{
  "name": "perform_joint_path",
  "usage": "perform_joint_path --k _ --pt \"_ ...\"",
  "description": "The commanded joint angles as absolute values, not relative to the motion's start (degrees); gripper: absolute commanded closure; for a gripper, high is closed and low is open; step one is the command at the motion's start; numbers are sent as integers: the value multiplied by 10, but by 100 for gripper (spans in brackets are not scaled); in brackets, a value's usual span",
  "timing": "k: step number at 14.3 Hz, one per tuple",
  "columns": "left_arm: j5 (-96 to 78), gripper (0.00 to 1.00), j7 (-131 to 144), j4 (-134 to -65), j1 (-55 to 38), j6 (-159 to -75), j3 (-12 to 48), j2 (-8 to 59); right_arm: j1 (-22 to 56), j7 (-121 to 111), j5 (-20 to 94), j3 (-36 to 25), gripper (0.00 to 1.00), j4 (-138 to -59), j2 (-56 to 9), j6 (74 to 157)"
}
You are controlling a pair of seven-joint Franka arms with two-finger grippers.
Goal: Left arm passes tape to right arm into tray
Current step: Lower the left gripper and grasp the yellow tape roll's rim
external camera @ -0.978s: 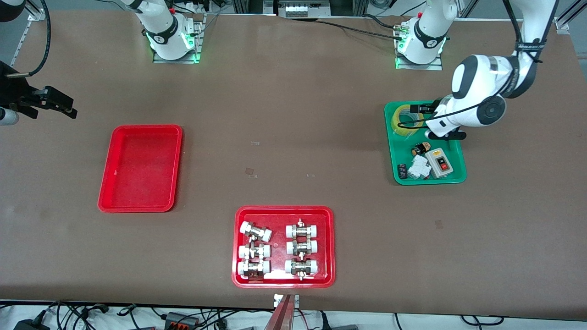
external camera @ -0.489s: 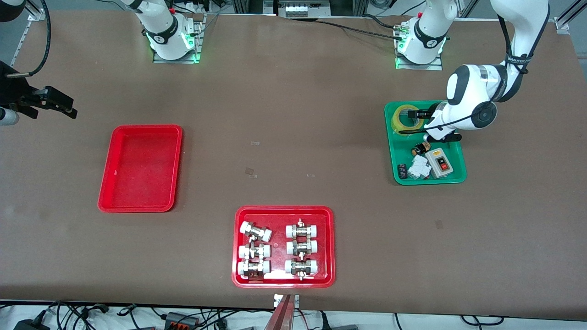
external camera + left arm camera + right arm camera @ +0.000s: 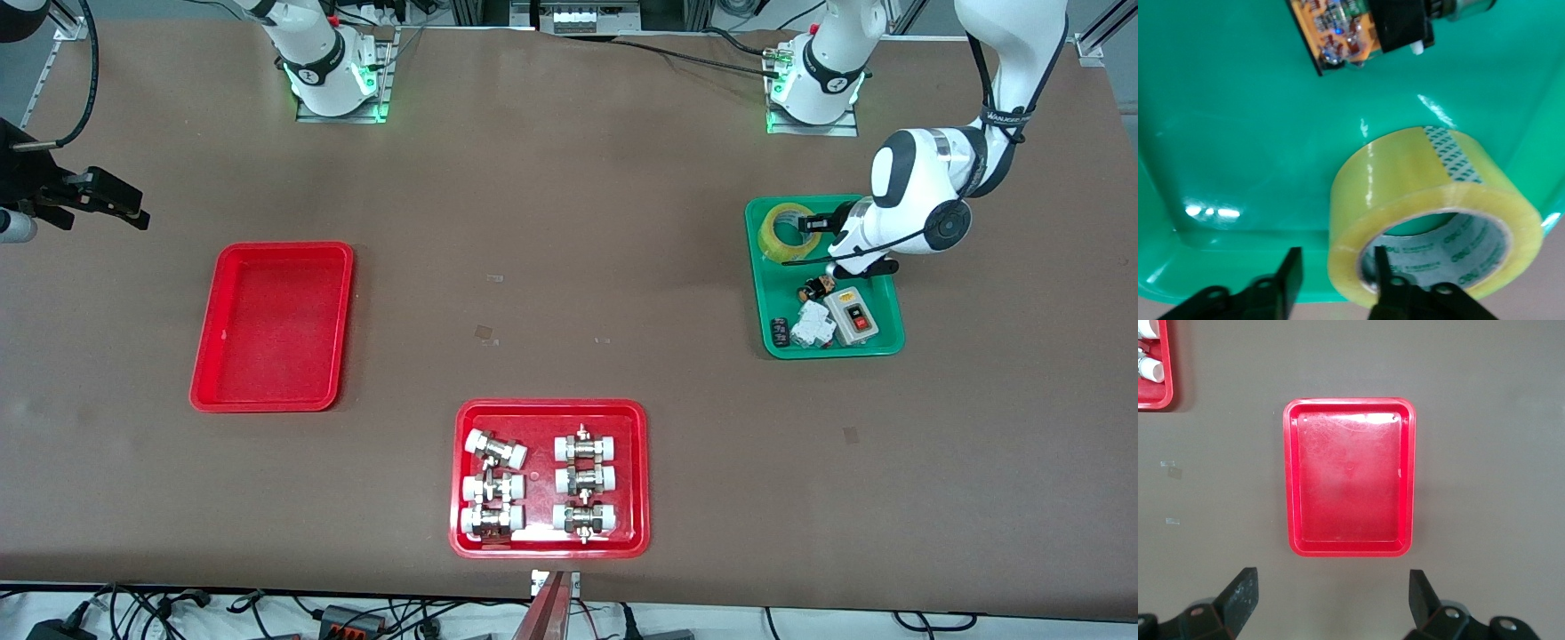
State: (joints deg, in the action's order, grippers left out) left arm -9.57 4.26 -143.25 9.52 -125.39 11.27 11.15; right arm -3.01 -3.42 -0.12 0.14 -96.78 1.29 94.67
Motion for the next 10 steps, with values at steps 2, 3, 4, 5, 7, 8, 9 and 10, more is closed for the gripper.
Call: perform_joint_path --k 2,3,4,5,7,8,9,10 --pt "-109 97 36 -1434 98 -1254 115 109 -34 -36 4 5 0 -972 23 940" --pt "-109 99 35 -1434 98 -1250 116 108 -34 -36 4 5 0 -972 23 940" --pt "-109 99 34 -1430 97 -1241 117 107 -34 -36 4 5 0 -972 24 940" --pt "-109 99 33 -1415 96 -1222 117 103 -34 -36 4 5 0 -972 24 940" --pt "-108 99 31 -1343 96 -1131 116 98 -34 -36 4 5 0 -972 24 940" --pt "-108 99 33 -1303 95 -1084 116 98 -34 -36 4 5 0 -972 24 940" --pt "-108 99 36 -1255 95 -1034 115 101 -35 -37 5 5 0 -971 23 940" --pt "-107 99 40 -1215 91 -994 116 103 -35 -37 5 4 0 -971 23 943"
